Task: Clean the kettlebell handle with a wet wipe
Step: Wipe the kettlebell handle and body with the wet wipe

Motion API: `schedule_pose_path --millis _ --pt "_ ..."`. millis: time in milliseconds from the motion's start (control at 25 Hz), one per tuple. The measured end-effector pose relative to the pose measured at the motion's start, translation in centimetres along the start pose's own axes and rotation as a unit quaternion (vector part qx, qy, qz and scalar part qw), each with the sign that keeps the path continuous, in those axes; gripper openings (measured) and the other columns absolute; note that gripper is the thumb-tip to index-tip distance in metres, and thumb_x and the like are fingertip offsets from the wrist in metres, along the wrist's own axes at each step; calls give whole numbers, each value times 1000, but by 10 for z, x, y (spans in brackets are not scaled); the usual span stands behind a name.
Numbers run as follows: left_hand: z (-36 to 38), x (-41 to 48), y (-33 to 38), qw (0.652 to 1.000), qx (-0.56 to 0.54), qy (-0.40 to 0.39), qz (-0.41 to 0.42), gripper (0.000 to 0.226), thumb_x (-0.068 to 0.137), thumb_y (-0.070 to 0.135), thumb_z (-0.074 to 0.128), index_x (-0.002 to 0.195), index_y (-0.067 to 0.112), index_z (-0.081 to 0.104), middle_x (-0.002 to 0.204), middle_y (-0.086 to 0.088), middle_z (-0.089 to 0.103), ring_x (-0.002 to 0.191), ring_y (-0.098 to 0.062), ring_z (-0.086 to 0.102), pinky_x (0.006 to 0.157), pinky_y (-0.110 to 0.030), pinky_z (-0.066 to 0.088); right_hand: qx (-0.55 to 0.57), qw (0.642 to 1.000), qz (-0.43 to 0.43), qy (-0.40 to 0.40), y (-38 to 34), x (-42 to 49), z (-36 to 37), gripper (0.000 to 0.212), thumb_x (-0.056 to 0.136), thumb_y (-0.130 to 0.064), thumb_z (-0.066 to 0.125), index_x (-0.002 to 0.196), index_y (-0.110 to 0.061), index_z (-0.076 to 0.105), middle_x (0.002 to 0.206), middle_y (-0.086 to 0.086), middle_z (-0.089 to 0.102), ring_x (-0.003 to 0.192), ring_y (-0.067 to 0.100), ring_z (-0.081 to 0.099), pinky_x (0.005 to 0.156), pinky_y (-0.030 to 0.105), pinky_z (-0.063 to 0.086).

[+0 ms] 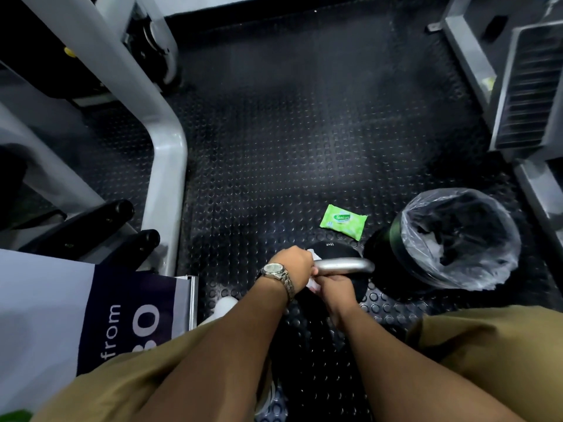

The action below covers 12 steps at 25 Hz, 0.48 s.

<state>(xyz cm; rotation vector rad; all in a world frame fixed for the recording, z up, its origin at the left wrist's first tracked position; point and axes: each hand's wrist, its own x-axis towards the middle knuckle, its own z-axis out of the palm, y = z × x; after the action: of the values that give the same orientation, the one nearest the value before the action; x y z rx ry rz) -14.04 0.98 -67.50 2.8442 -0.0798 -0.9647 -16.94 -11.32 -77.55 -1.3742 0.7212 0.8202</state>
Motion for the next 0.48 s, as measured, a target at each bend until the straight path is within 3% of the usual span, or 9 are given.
schedule_pose_path --millis 80,120,240,320,400,480 --pt "-1 -1 1 1000 -4 3 -5 31 106 35 50 116 11 67 111 -14 71 104 -34 68 75 -34 41 90 995 24 -40 -5 0 -4 12 90 1 67 96 0 77 97 18 78 87 26 72 86 41 59" --pt "0 -2 2 1000 -3 4 -6 30 106 33 50 116 11 67 111 -14 71 104 -34 68 75 -34 42 68 997 18 -44 -6 -1 -4 12 92 0 66 97 -2 77 94 14 78 85 25 72 82 39 58" --pt "-5 -5 5 1000 0 8 -4 26 106 30 50 116 11 66 113 -14 71 107 -34 67 82 -36 47 -135 990 -43 -12 -2 1 4 16 95 -13 67 85 -6 77 80 9 77 79 26 69 75 40 57" --pt "-8 -6 7 1000 -3 5 -8 26 106 30 51 116 11 66 113 -13 71 107 -33 67 85 -36 48 -161 986 -50 0 -1 -2 8 20 95 -9 63 80 -4 75 80 12 76 77 28 70 74 41 57" --pt "-8 -8 8 1000 -13 -1 -13 24 105 30 54 116 13 68 113 -13 71 106 -33 68 84 -34 48 -43 999 -8 -15 -6 -6 4 18 94 2 60 87 -2 76 87 15 75 79 26 69 77 39 57" --pt "-9 -7 7 1000 -22 -3 -19 23 105 29 54 116 15 69 112 -14 71 104 -34 68 83 -34 48 71 996 25 -52 -12 -12 -3 23 95 9 55 101 -2 74 95 11 76 87 22 69 90 41 57"
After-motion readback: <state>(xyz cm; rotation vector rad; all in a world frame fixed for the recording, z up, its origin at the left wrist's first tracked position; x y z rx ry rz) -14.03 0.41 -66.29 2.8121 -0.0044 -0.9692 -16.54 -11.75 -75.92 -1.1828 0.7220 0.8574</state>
